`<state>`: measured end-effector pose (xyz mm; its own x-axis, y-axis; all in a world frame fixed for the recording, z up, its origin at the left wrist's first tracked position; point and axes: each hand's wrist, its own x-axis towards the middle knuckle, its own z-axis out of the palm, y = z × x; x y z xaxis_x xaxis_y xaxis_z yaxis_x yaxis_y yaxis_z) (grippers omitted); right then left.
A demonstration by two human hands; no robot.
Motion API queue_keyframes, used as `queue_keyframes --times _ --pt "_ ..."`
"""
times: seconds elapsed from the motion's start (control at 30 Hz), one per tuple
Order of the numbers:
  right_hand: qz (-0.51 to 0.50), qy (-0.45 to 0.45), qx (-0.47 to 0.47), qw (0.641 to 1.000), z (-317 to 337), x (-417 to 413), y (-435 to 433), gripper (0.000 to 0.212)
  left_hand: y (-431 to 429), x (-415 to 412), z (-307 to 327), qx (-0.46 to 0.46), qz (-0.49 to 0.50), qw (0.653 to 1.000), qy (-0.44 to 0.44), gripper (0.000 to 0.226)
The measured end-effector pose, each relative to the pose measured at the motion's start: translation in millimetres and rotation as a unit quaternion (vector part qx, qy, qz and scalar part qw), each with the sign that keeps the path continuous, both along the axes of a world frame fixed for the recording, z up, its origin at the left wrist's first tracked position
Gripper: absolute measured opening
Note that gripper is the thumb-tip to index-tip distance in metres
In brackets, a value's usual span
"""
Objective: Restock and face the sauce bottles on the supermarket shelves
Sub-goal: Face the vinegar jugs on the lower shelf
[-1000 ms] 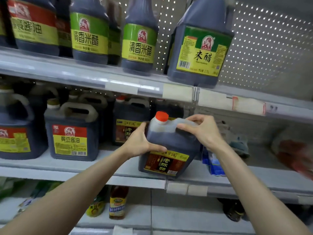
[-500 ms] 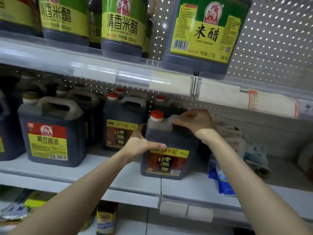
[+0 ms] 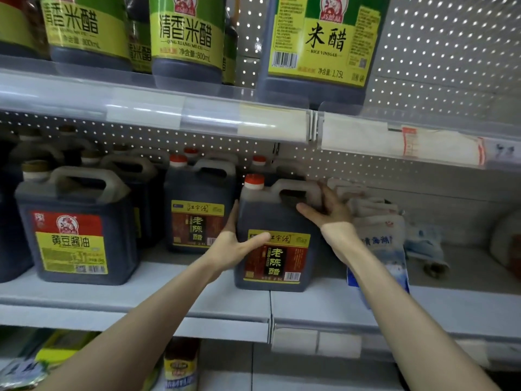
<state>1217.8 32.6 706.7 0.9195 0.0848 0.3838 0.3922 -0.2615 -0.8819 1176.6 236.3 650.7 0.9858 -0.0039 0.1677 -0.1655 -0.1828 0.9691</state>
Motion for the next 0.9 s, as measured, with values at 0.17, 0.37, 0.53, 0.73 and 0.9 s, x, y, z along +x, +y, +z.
queue_keyframes --times 0.17,0.37,0.53,0.73,0.9 --pt "0.018 0.102 0.029 0.994 -40 -14 -3 0.064 -3 -10 -14 -0.001 0.000 1.000 0.005 0.102" --pt "0.023 0.136 0.015 0.990 -58 -14 -3 0.036 -5 -13 -22 -0.012 0.027 0.999 -0.014 0.087" --pt "0.026 0.122 0.026 0.992 -61 -10 -4 0.035 -4 -8 -27 -0.017 0.034 0.999 -0.026 0.084" --pt "0.010 0.119 0.041 0.992 -63 9 1 0.054 -4 9 -25 -0.028 0.042 0.999 -0.018 0.085" --pt "0.011 0.120 0.035 0.992 -64 29 3 0.057 -4 25 -26 -0.026 0.053 0.998 -0.018 0.085"
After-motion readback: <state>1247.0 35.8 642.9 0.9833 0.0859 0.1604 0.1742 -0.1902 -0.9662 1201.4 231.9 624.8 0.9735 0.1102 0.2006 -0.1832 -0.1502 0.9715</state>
